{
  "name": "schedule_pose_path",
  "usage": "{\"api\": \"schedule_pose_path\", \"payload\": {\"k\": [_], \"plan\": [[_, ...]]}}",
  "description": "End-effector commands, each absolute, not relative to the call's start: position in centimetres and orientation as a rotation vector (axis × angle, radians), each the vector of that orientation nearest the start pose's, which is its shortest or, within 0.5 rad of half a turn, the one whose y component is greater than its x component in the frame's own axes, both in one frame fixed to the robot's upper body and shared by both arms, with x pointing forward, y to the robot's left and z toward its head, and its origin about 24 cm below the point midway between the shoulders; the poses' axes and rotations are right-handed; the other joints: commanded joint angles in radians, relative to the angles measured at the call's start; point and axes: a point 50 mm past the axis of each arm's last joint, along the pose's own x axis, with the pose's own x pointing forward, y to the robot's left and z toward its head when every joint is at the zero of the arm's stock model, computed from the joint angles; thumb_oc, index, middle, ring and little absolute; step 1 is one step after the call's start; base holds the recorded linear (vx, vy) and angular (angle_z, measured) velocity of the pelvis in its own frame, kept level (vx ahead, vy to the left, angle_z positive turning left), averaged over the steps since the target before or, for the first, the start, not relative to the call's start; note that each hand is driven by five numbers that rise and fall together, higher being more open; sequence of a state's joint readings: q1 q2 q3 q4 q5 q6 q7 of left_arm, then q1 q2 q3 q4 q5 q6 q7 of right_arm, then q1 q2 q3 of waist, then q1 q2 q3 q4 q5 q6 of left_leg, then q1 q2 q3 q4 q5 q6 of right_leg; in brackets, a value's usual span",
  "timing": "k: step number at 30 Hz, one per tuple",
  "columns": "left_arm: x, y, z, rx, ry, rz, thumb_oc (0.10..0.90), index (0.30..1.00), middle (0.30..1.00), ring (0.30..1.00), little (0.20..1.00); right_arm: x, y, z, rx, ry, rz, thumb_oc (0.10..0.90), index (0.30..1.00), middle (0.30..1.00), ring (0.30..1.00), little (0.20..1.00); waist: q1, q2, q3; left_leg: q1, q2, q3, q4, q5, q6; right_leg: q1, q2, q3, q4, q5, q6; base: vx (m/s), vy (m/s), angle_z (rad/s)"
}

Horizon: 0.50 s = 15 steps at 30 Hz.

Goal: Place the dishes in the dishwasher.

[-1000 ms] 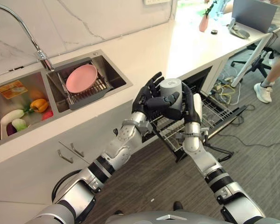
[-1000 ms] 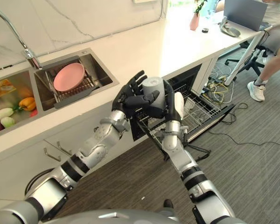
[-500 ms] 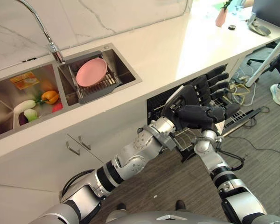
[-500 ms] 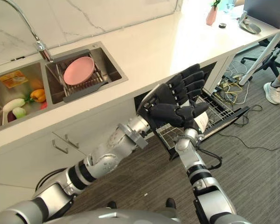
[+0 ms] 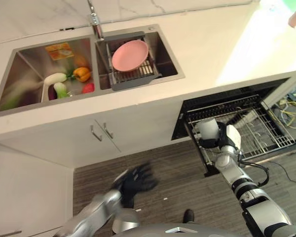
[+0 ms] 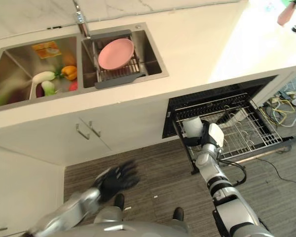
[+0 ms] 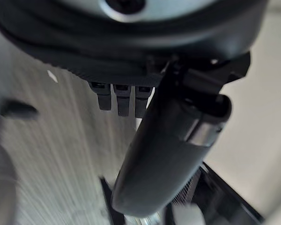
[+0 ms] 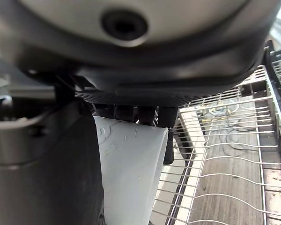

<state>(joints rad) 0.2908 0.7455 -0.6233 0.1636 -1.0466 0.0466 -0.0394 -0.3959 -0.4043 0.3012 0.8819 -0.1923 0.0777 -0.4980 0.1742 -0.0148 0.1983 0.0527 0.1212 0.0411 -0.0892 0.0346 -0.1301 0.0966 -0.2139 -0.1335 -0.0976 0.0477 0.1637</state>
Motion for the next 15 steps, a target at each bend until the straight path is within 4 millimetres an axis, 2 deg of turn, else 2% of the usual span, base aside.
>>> {"api": "schedule_pose_path", "payload": {"k": [1,3,4,8,12,14,15], "plan": [[17.4,14.7,-4.7,-0.359,0.649,-0.511,0.8,0.9,0.9,0.9,0.9,34.3,-24.9,4.6,-0.891,0.139,-0.371,0.4,0.3,0.3,0.3,0.3,-0.018,0.007,-0.08,0.015,0.018,0.054,0.053,-0.085,0.029,-0.081,-0.021,0.041,0.17,-0.102,0.051,0.0,0.004,0.14],[16.8,15.4,-5.6,-0.323,0.675,-0.484,0.8,0.9,0.9,0.9,0.9,34.5,-25.0,4.8,-0.895,0.146,-0.378,0.4,0.3,0.3,0.3,0.3,-0.019,0.008,-0.079,0.01,0.019,0.053,0.054,-0.085,0.029,-0.086,-0.02,0.041,0.17,-0.101,0.051,0.0,0.006,-0.06],[15.7,17.1,-7.6,-0.273,0.742,-0.377,0.8,0.9,0.9,0.9,0.9,34.9,-25.3,5.2,-0.915,0.153,-0.395,0.4,0.3,0.3,0.3,0.3,-0.012,0.006,-0.072,-0.004,0.02,0.05,0.056,-0.08,0.028,-0.094,-0.02,0.04,0.167,-0.096,0.05,0.0,0.0,0.0],[13.3,19.1,-11.4,-0.225,0.883,-0.16,0.8,0.9,0.9,0.9,0.9,35.4,-25.8,6.0,-0.971,0.156,-0.432,0.4,0.3,0.3,0.3,0.3,-0.004,0.0,-0.059,-0.038,0.02,0.042,0.064,-0.075,0.027,-0.117,-0.021,0.034,0.163,-0.089,0.048,0.0,0.002,0.01],[11.0,20.3,-14.0,-0.164,0.997,-0.004,0.8,0.9,0.9,0.9,0.9,34.9,-26.9,5.7,-1.031,0.189,-0.47,0.4,0.3,0.3,0.3,0.3,-0.001,-0.005,-0.055,-0.059,0.018,0.041,0.066,-0.072,0.027,-0.135,-0.021,0.032,0.156,-0.082,0.048,0.0,0.0,0.0],[10.5,20.7,-14.5,-0.147,1.022,0.034,0.8,0.9,0.9,0.9,0.9,34.7,-27.2,5.5,-1.038,0.203,-0.482,0.4,0.3,0.3,0.3,0.3,-0.001,-0.006,-0.056,-0.06,0.018,0.043,0.066,-0.073,0.027,-0.136,-0.023,0.032,0.153,-0.081,0.049,0.0,0.0,0.0],[9.3,21.2,-15.3,-0.096,1.078,0.073,0.8,0.9,0.9,0.9,0.9,34.0,-28.3,4.9,-1.053,0.244,-0.51,0.4,0.3,0.3,0.3,0.3,-0.001,-0.008,-0.058,-0.059,0.018,0.048,0.066,-0.075,0.026,-0.137,-0.025,0.029,0.151,-0.079,0.05,0.04,0.023,0.04]]}}
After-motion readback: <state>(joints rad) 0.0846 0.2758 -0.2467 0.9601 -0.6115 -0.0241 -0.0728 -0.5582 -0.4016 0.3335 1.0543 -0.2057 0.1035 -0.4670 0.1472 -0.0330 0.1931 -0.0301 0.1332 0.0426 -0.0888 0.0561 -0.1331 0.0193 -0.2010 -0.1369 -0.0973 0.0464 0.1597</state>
